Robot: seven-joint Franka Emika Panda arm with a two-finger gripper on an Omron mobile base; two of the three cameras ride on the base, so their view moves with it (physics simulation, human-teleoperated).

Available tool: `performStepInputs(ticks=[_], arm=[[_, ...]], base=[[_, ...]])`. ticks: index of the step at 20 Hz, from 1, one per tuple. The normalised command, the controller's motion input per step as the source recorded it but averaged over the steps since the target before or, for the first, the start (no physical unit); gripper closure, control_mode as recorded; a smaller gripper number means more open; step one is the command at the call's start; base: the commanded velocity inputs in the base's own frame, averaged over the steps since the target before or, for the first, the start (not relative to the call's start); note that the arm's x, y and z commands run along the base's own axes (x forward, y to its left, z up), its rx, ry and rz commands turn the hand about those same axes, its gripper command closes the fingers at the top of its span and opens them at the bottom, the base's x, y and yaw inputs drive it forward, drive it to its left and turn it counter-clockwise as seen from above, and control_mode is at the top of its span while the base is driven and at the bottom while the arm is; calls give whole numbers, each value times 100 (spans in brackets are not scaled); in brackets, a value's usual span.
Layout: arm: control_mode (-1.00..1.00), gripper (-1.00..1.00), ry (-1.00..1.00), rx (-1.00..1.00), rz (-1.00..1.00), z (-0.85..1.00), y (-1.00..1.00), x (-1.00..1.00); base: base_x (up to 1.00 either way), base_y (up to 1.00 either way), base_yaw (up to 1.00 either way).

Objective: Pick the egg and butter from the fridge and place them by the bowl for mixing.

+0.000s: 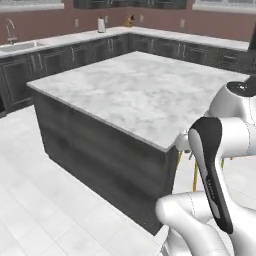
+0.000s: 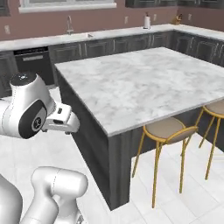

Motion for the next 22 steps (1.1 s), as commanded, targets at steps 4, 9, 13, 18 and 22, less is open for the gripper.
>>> performStepInputs(ticks=[4, 9, 13, 18, 22], arm=[[100, -100, 0, 0, 0, 0, 0, 0], [100, -100, 0, 0, 0, 0, 0, 0], [100, -100, 0, 0, 0, 0, 0, 0], [100, -100, 0, 0, 0, 0, 0, 0], [100, -100, 0, 0, 0, 0, 0, 0]], base=[[0, 0, -94], [0, -1, -90], [6, -9, -84], [85, -25, -50], [100, -26, -24]])
